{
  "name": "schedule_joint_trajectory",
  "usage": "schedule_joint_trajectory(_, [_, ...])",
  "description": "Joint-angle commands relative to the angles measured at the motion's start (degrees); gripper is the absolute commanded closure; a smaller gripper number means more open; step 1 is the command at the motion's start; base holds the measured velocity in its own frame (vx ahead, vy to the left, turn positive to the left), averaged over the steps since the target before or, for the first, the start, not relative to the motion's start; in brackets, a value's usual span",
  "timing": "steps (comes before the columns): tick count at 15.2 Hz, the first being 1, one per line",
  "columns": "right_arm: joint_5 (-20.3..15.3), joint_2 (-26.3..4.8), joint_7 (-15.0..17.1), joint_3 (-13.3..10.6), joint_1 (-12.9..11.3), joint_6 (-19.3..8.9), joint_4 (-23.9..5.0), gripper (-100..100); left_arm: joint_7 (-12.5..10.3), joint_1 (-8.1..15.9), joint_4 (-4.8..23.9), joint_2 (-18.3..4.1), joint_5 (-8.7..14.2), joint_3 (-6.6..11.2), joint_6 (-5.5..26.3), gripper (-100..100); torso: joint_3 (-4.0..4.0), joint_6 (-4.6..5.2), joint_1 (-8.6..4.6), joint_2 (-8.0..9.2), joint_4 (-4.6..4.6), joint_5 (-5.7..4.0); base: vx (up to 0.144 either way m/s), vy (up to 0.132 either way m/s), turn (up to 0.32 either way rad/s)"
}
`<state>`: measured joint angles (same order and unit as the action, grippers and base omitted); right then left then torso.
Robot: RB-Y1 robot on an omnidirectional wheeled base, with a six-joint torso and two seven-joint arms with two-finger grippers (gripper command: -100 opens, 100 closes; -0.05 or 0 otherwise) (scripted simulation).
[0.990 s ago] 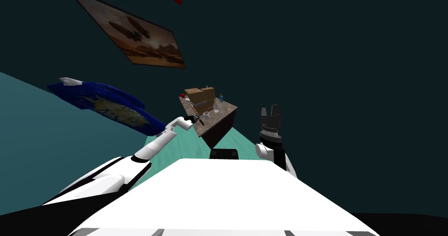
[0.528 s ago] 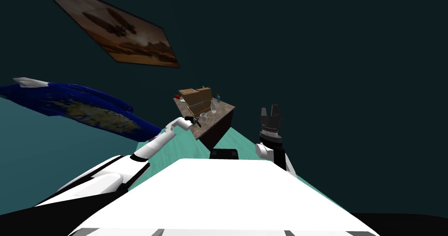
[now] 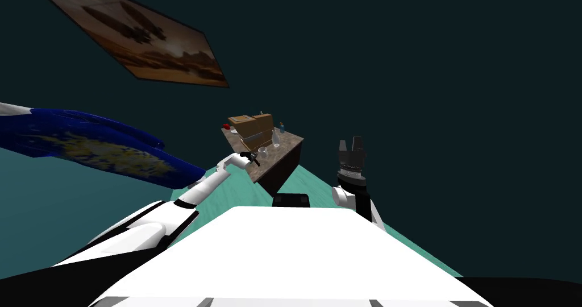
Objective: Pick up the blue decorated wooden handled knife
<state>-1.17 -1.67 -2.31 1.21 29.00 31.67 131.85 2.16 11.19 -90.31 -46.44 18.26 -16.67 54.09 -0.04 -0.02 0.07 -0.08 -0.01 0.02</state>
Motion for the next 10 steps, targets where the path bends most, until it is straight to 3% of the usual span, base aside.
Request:
schedule_joint_trajectory(1, [0.0, 0.0, 0.0, 0.0, 0.0, 0.0, 0.0, 0, 0.0, 0.0, 0.0, 0.0, 0.0, 0.00, 0.0, 100, 0.00, 0.00, 0.00, 0.00, 0.00, 0.00, -0.004, 0.003, 0.020])
schedule_joint_trajectory(4, [0.0, 0.0, 0.0, 0.0, 0.0, 0.0, 0.0, 0, 0.0, 0.0, 0.1, -0.1, 0.0, 0.05, 0.0, 100, -0.03, 0.09, -0.09, -0.04, -0.02, 0.02, -0.001, 0.001, 0.003])
schedule_joint_trajectory(9, [0.0, 0.0, 0.0, 0.0, 0.0, 0.0, 0.0, 0, -0.7, -0.8, -4.5, -1.5, 0.9, -0.52, 2.4, 100, -0.03, 0.07, -0.21, -0.06, 0.00, -0.02, 0.010, -0.018, 0.088])
schedule_joint_trajectory(10, [0.0, 0.0, 0.0, 0.0, 0.0, 0.0, 0.0, 0, -0.5, -0.6, -3.5, -1.2, 0.7, -0.48, 1.8, 100, -0.03, 0.08, -0.21, -0.07, -0.01, -0.02, 0.006, -0.010, 0.016])
